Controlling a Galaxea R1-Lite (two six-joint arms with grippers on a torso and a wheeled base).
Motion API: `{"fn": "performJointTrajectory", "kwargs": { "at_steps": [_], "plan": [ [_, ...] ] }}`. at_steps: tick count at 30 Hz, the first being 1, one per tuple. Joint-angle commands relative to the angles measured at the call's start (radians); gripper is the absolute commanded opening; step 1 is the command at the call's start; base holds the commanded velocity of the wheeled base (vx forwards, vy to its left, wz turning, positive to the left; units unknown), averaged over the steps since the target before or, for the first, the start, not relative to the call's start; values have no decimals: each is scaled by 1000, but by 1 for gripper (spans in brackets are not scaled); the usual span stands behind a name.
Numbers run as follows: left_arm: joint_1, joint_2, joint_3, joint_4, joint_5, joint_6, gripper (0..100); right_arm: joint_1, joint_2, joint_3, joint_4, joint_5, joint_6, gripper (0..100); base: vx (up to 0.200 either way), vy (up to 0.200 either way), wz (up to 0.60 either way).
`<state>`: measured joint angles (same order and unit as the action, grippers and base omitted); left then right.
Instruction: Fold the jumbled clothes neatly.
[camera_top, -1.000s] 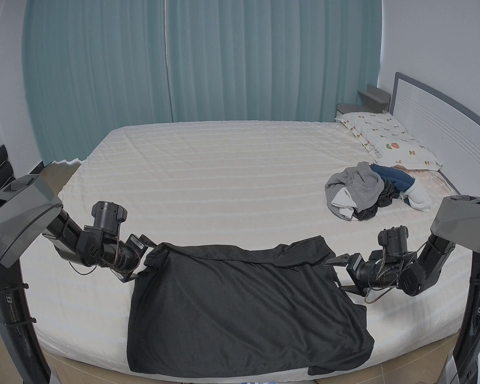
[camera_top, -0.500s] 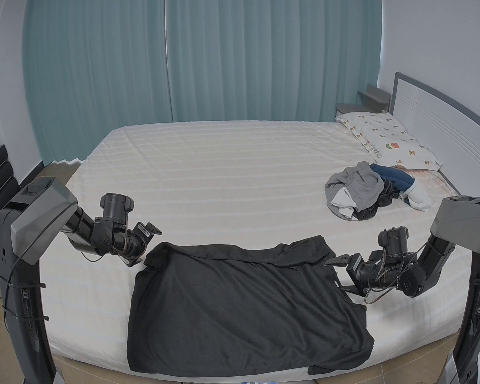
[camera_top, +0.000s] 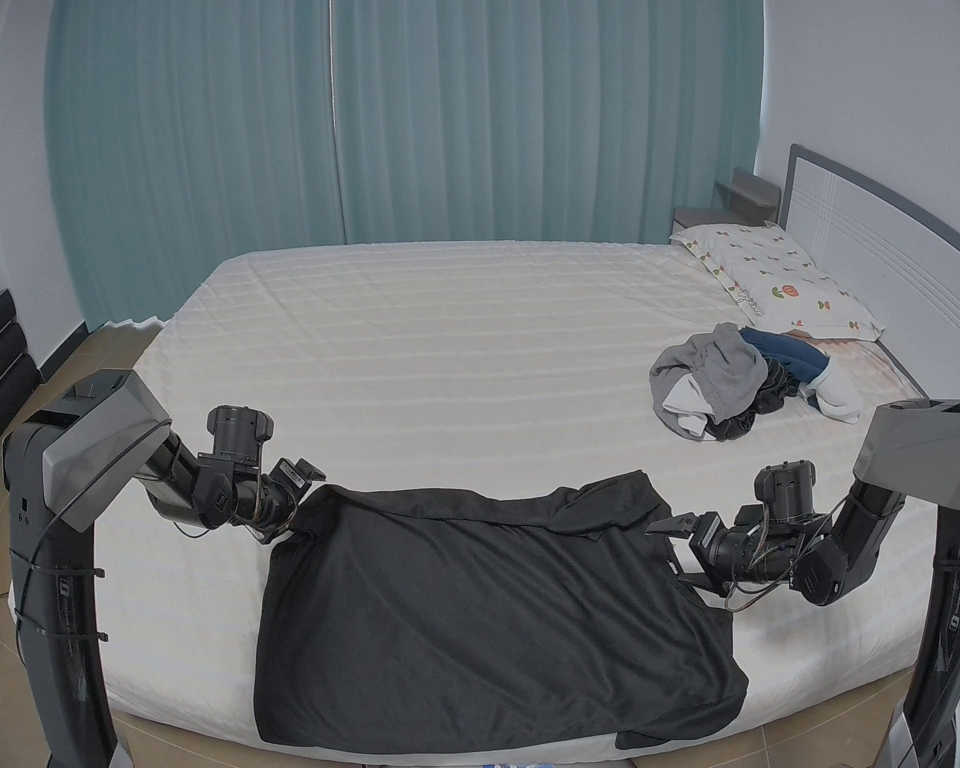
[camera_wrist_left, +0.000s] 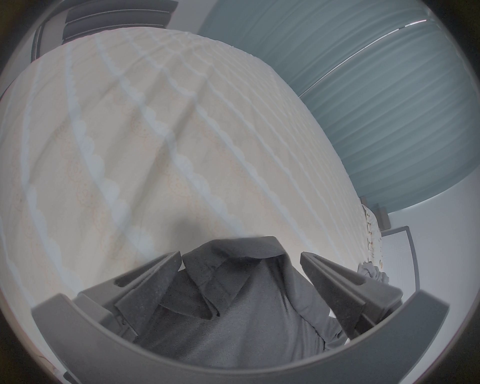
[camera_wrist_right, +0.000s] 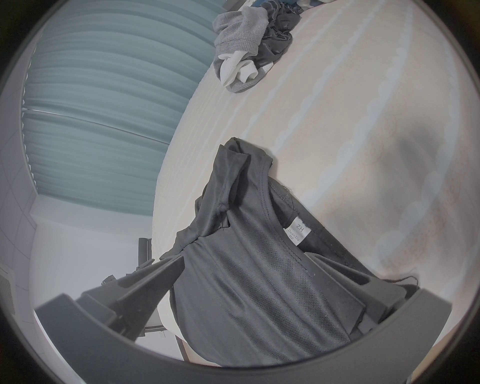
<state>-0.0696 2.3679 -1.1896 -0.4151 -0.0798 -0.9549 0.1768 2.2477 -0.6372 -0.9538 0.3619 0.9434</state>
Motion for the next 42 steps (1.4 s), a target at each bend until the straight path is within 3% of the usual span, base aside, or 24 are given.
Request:
{"fn": "performJointTrajectory", "kwargs": {
  "at_steps": [1,12,13,17,21,28,34,42],
  "plan": [
    [-3,7,5,-1,8,2,100,1,6,2,0,0,0,100,0,0,0],
    [-3,10,15,-4,11,7,100,1,6,1,0,0,0,100,0,0,0],
    [-3,10,13,-4,11,7,0,1,6,1,0,0,0,100,0,0,0],
    [-1,11,7,-4,18,5,0,1,6,1,0,-1,0,100,0,0,0],
    [5,14,-12,-48,74,-8,0,1,6,1,0,0,0,100,0,0,0],
    [27,71,-15,-243,152,-4,0,0,6,1,0,-1,0,100,0,0,0],
    [50,116,-28,-379,158,1,0,1,6,1,0,-1,0,100,0,0,0],
    [74,171,-102,-393,160,2,0,1,7,1,0,-1,-2,100,0,0,0]
  ]
}}
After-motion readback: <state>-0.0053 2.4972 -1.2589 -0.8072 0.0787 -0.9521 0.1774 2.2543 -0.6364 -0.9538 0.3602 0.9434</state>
